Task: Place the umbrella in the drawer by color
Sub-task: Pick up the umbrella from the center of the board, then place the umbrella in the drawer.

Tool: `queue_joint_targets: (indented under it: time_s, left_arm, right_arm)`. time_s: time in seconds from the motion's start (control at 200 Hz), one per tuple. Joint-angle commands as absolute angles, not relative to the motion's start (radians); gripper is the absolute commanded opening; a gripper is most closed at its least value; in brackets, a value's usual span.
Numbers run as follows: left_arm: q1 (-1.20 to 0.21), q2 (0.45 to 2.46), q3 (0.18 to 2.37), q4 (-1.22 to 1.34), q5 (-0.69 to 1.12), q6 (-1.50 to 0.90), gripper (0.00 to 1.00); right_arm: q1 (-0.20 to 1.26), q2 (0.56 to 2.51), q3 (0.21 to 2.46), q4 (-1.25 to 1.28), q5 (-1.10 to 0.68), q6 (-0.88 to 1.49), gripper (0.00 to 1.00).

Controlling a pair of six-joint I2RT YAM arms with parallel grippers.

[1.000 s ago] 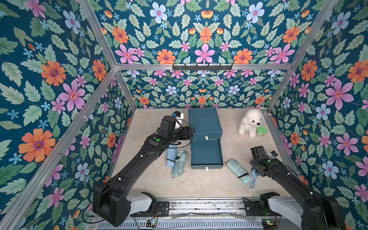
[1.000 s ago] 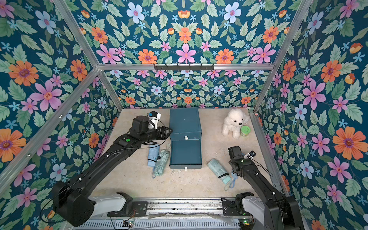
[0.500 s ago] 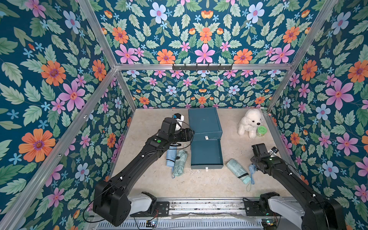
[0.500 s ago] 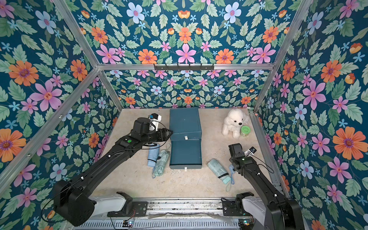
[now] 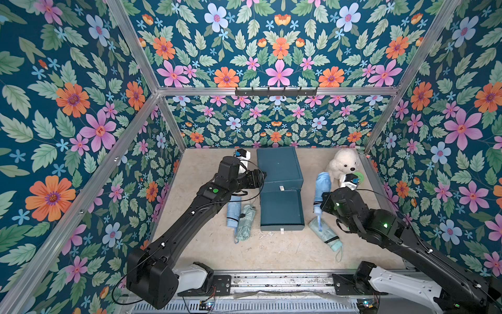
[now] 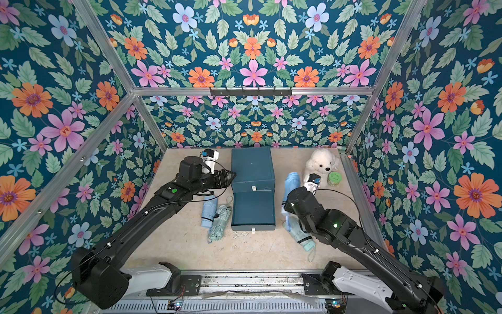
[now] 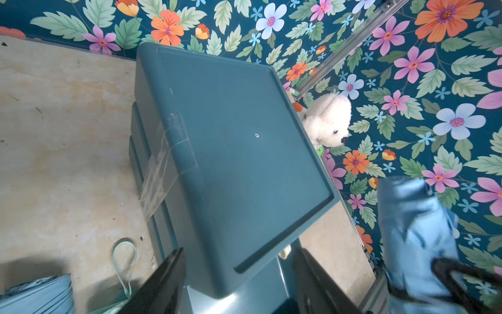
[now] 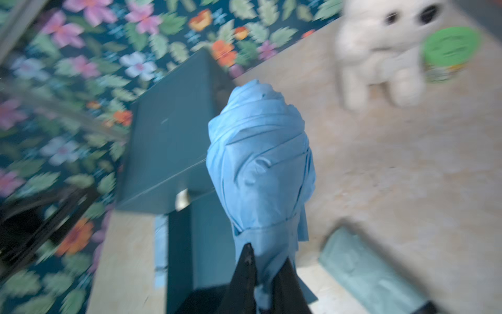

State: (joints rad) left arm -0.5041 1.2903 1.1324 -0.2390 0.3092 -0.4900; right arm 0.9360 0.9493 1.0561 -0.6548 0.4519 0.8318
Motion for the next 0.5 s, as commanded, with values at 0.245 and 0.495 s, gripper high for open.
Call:
queue_joint_targets:
  time_s: [0.245, 0.495]
  left_arm:
    - [-0.494, 1.407, 1.204, -0.225, 0.279, -0.467, 0.68]
    - [-0.492, 1.483, 1.225, -0.236, 0.267, -0.433, 0.67]
  right_arm:
    - [1.032, 1.039, 0.963, -0.272, 0.02, 1.03, 0.0]
    - [0.988, 1.063, 0.883, -0.17, -0.035, 1.2, 0.0]
